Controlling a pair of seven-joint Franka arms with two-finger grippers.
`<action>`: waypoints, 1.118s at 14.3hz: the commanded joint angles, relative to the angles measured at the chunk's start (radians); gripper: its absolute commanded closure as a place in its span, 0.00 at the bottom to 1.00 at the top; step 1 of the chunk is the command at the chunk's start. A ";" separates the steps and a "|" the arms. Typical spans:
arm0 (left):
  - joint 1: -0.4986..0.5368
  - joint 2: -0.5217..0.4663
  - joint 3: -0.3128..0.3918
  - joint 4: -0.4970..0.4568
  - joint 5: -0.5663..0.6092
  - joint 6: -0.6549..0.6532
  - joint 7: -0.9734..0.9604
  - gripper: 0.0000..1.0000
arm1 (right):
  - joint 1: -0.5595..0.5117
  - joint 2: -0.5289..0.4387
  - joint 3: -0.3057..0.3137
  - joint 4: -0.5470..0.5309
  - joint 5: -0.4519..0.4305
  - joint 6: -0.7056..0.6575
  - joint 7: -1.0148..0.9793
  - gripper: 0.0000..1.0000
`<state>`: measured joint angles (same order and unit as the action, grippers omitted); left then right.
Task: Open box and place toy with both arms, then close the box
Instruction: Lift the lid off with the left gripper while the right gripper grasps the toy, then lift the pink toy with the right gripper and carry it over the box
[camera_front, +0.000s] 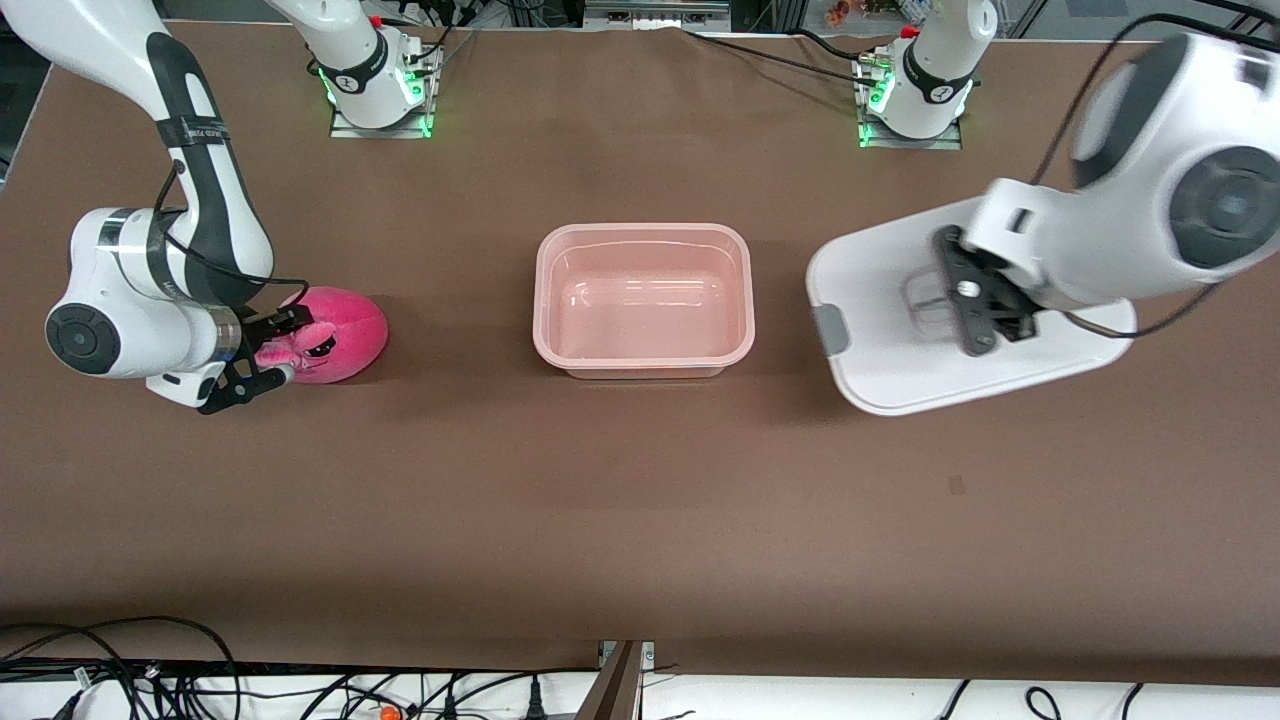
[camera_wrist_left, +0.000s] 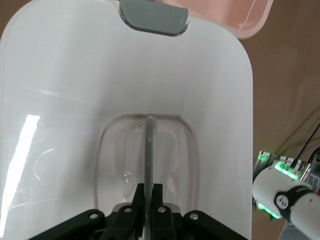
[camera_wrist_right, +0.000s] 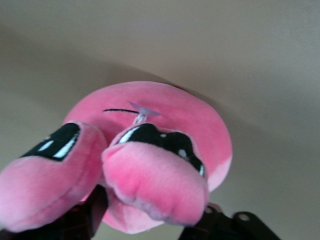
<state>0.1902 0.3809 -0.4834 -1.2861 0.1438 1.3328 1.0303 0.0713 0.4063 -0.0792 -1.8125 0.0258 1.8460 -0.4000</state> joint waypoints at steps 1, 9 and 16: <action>0.076 0.003 -0.017 0.056 0.045 -0.024 0.185 1.00 | 0.004 0.000 0.002 0.013 0.048 0.010 -0.005 1.00; 0.118 0.015 -0.024 0.082 0.126 -0.119 0.317 1.00 | 0.061 -0.003 0.033 0.197 0.049 -0.108 -0.077 1.00; 0.124 0.016 -0.020 0.080 0.120 -0.119 0.318 1.00 | 0.067 -0.021 0.295 0.417 0.031 -0.439 -0.111 1.00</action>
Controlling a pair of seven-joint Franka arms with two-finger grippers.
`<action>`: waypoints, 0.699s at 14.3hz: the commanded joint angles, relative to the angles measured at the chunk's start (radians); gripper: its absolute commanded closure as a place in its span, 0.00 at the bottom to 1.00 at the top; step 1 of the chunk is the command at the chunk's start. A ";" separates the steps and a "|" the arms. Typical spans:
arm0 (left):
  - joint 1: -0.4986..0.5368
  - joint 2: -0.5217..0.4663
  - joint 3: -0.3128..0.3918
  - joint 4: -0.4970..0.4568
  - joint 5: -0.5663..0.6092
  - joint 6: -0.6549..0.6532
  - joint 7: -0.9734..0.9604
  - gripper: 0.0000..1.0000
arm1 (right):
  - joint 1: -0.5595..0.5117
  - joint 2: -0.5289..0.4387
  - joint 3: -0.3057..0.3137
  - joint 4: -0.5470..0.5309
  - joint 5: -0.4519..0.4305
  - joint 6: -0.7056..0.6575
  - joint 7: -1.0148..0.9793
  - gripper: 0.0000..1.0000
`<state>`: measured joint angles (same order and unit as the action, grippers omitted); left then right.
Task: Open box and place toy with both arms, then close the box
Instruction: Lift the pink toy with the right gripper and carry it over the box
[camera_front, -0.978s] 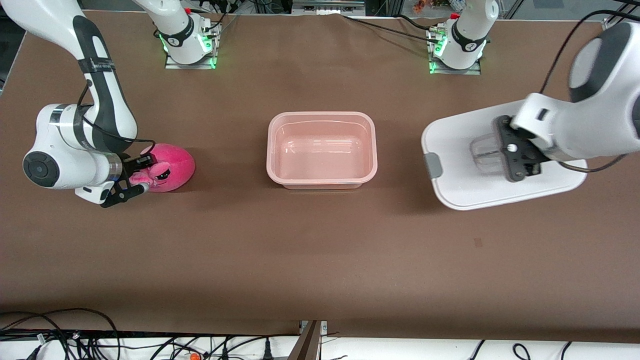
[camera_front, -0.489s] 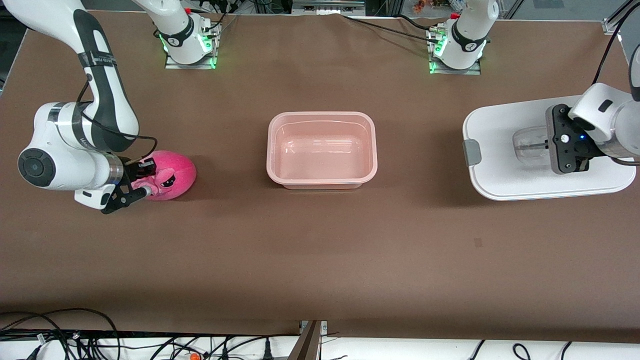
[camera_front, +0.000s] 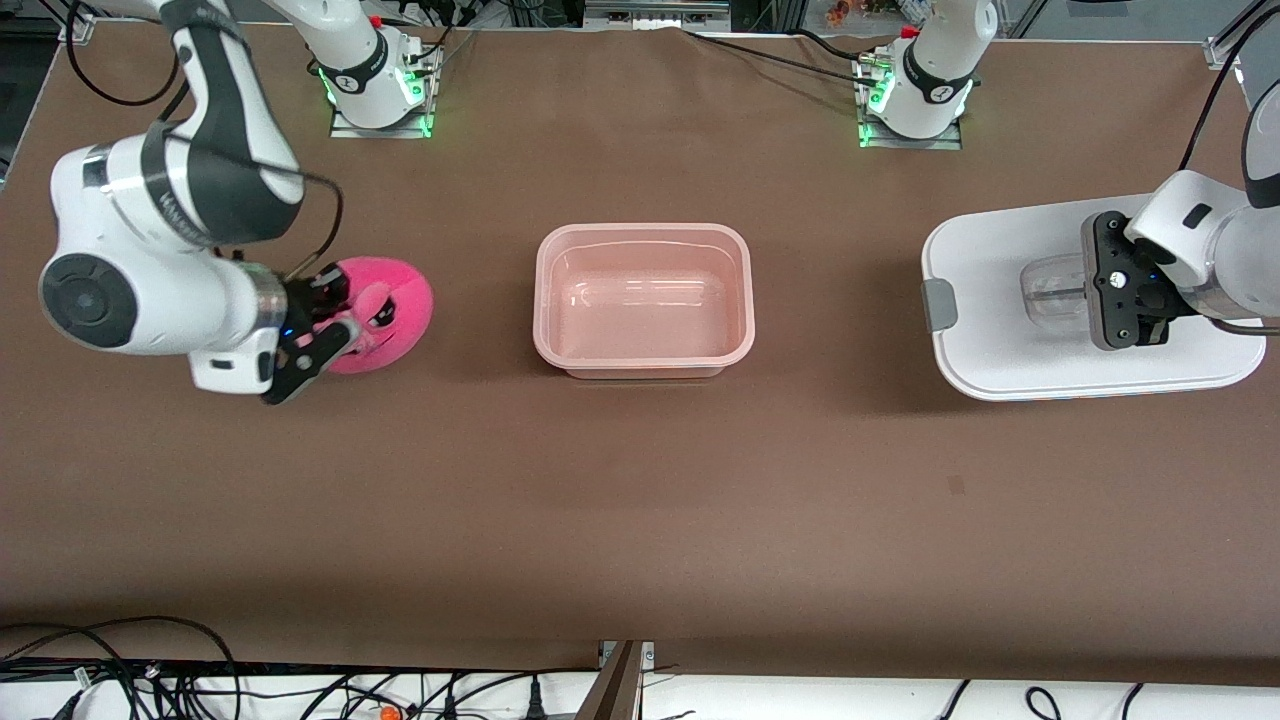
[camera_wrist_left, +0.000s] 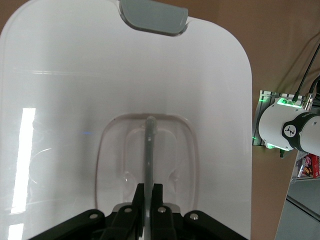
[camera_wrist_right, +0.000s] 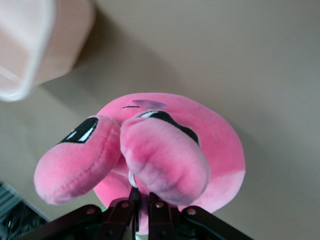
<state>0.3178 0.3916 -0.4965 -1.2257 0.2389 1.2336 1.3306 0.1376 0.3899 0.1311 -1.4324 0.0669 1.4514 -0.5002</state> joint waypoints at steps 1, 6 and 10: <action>-0.003 0.007 -0.007 0.020 0.020 -0.020 0.013 1.00 | 0.019 -0.016 0.119 0.037 -0.030 -0.045 -0.009 1.00; -0.029 0.010 -0.017 0.020 0.002 -0.020 0.007 1.00 | 0.222 -0.019 0.127 0.037 -0.128 -0.040 0.044 1.00; -0.029 0.012 -0.016 0.020 -0.001 -0.022 0.010 1.00 | 0.347 0.017 0.127 0.037 -0.194 0.007 0.221 1.00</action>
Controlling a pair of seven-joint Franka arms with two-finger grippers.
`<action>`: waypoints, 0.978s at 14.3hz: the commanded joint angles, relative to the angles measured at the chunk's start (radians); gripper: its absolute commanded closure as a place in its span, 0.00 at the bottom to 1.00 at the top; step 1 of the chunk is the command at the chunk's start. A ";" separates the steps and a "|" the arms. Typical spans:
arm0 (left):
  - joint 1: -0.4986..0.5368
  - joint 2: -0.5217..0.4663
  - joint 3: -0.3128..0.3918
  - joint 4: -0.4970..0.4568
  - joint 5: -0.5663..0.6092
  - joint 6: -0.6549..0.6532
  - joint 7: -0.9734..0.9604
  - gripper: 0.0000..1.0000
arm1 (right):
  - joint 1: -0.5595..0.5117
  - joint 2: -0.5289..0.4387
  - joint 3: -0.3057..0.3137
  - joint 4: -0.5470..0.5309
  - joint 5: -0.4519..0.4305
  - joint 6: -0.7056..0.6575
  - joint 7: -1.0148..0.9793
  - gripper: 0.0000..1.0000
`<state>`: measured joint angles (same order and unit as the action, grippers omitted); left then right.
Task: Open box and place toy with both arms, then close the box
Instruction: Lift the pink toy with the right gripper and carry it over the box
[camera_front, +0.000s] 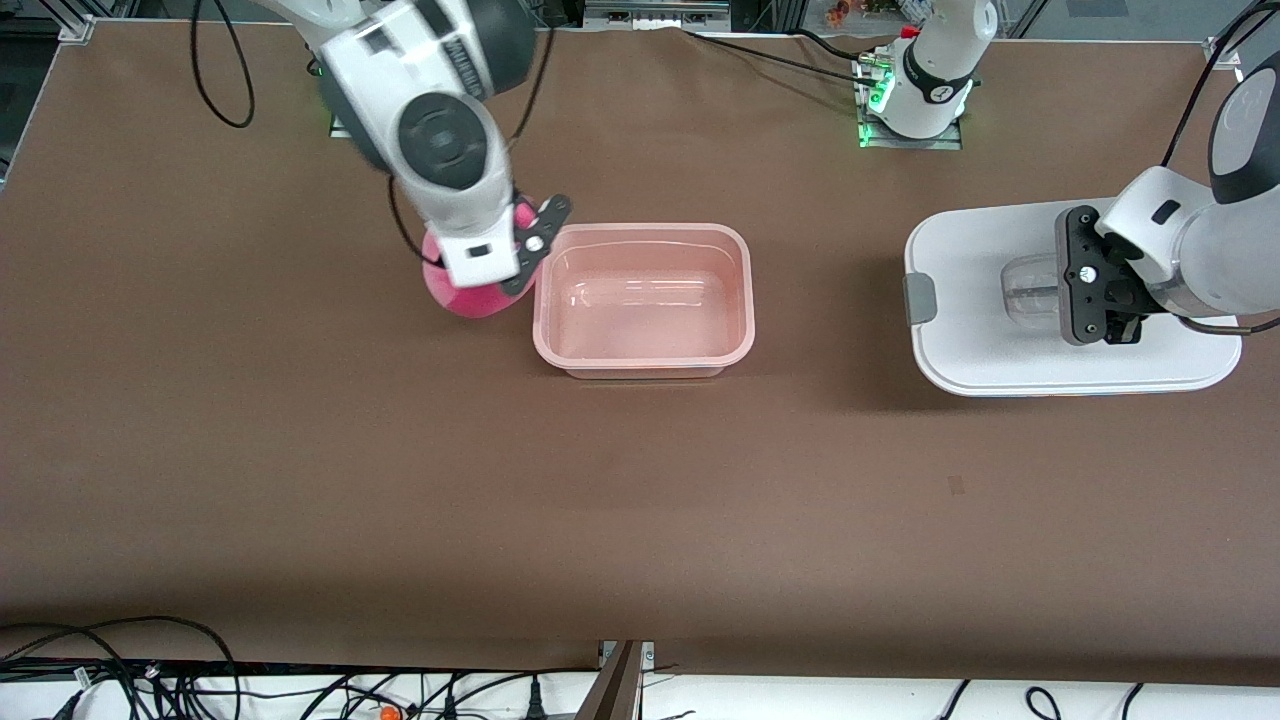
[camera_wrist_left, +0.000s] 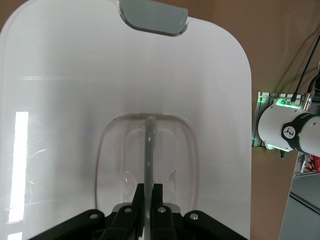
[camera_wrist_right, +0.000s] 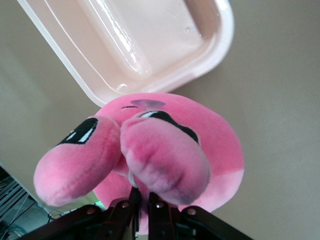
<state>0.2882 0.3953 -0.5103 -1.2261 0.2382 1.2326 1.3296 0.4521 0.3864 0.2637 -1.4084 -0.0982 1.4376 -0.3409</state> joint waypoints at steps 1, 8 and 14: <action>0.002 0.008 -0.002 0.020 0.003 -0.021 0.013 1.00 | 0.046 0.026 -0.006 0.012 -0.029 0.045 0.078 1.00; 0.011 0.010 0.001 0.020 0.000 -0.022 0.013 1.00 | 0.100 0.086 -0.006 0.012 -0.067 0.131 0.140 1.00; 0.005 0.008 0.001 0.020 -0.002 -0.024 0.013 1.00 | 0.141 0.146 -0.009 0.014 -0.069 0.276 0.298 0.57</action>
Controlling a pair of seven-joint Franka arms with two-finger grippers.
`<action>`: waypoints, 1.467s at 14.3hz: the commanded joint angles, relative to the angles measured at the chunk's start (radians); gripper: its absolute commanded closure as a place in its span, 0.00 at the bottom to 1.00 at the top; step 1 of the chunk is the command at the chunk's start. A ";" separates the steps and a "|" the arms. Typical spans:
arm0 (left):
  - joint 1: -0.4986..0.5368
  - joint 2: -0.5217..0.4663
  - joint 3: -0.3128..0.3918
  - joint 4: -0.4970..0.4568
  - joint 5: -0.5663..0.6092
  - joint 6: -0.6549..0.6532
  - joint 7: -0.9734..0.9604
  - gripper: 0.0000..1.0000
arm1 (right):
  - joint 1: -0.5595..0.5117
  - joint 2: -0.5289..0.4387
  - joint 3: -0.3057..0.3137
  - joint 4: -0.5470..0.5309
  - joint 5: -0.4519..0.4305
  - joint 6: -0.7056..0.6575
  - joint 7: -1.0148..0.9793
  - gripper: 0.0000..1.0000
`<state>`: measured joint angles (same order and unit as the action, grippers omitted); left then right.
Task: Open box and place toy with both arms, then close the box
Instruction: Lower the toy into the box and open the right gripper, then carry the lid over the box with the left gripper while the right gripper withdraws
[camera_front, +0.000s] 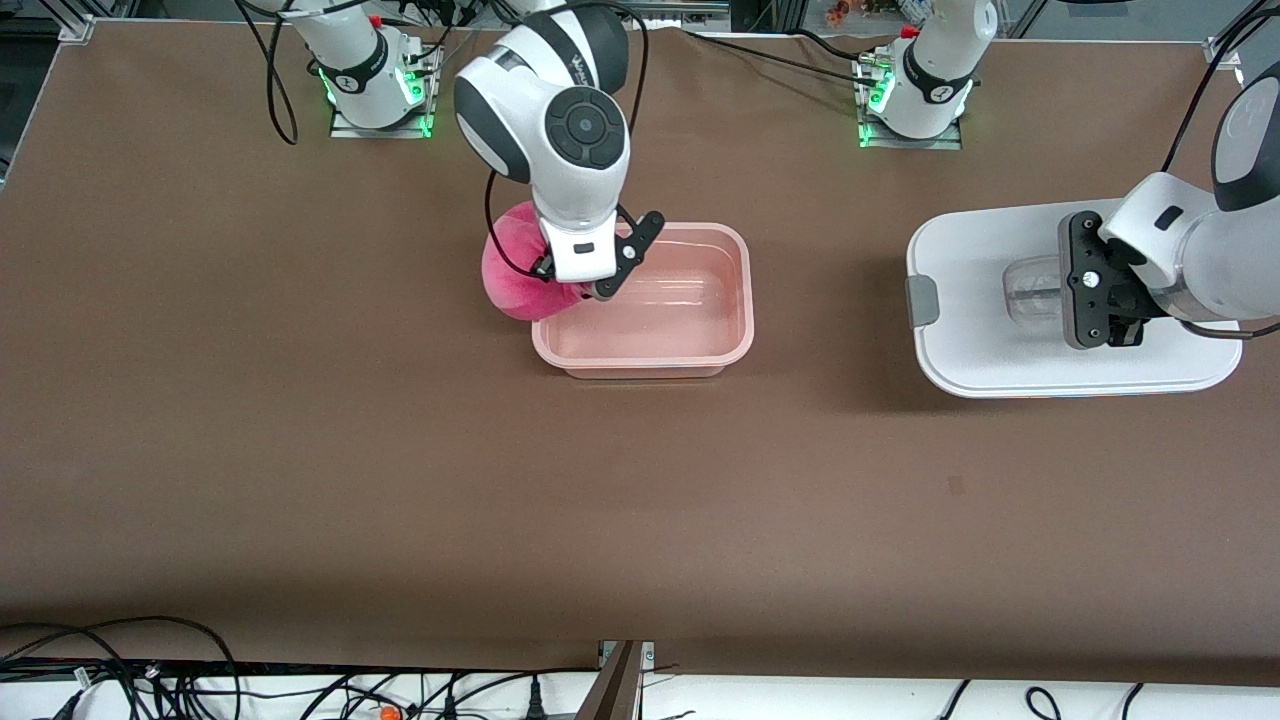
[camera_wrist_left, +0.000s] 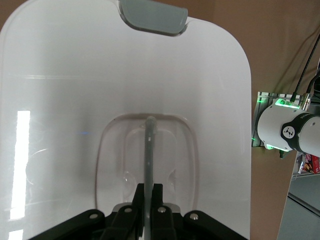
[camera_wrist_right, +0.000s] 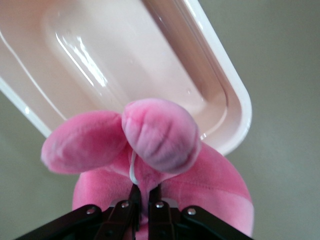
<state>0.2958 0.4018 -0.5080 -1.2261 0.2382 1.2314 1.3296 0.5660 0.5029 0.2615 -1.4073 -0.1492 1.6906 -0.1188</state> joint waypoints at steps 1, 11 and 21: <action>-0.001 0.002 -0.001 0.020 0.000 -0.023 0.013 1.00 | 0.041 0.029 -0.005 0.014 -0.017 0.030 0.124 0.03; 0.000 0.003 -0.001 0.020 -0.002 -0.023 0.013 1.00 | 0.087 0.002 -0.034 0.243 -0.007 -0.226 0.291 0.00; -0.136 0.028 -0.021 0.008 -0.127 -0.017 0.014 1.00 | -0.352 -0.034 -0.041 0.243 0.019 -0.239 0.288 0.00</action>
<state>0.2054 0.4123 -0.5305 -1.2273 0.1624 1.2180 1.3323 0.3349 0.4769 0.1998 -1.1680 -0.1485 1.4687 0.1604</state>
